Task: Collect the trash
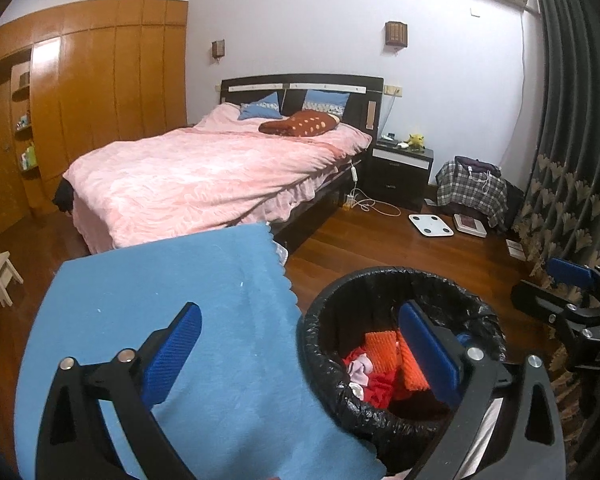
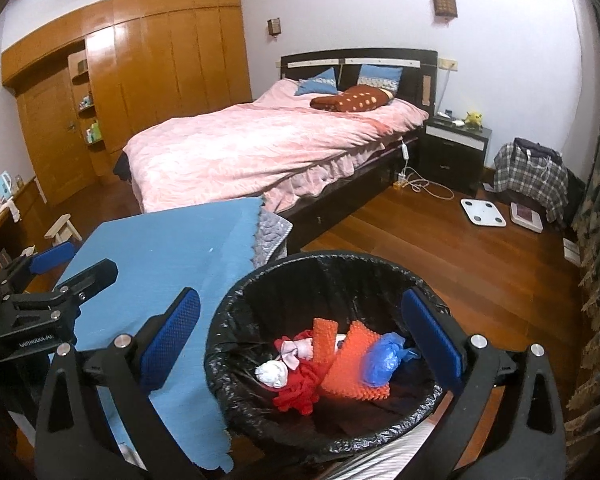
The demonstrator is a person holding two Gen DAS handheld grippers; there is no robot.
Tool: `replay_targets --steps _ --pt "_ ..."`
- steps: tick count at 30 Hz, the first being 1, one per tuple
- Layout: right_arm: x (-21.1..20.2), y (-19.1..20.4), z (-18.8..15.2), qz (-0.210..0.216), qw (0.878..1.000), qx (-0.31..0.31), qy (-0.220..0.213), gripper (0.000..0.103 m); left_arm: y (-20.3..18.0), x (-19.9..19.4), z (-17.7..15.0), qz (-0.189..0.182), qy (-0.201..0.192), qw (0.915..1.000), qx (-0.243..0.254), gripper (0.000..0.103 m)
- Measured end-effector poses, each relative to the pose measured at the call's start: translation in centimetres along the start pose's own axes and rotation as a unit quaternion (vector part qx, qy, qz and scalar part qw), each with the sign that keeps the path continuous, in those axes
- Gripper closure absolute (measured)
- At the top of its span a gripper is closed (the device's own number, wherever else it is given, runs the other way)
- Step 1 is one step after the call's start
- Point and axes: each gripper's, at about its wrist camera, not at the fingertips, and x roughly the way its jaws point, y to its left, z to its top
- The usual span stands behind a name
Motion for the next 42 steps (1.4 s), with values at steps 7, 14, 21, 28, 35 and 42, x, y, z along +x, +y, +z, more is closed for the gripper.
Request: replay_targets --steps 7,14,21,28,35,42 --pt "-1.4 1.4 0.4 0.004 1.000 -0.010 -0.011 0.005 0.3 -1.5 -0.3 0.000 -0.009 0.9999 -0.008 0.006" --pt "-1.7 1.9 0.5 0.008 1.000 -0.013 -0.012 0.005 0.2 -2.4 -0.3 -0.003 -0.018 0.9998 -0.009 0.006" --pt "-1.7 2.0 0.5 0.008 1.000 -0.014 -0.010 0.005 0.5 -2.5 -0.3 -0.004 -0.023 0.9997 -0.013 0.006" --pt "-1.7 2.0 0.5 0.008 1.000 -0.014 -0.011 0.005 0.5 -2.6 -0.3 -0.004 -0.023 0.9997 -0.012 0.006" --pt "-1.7 2.0 0.6 0.008 1.000 -0.014 -0.010 0.005 0.6 -2.5 -0.3 -0.004 -0.022 0.9997 -0.013 0.006" --pt "-1.8 2.1 0.6 0.008 1.000 -0.013 -0.010 0.005 0.6 -2.5 -0.3 -0.004 -0.022 0.9997 -0.012 0.006"
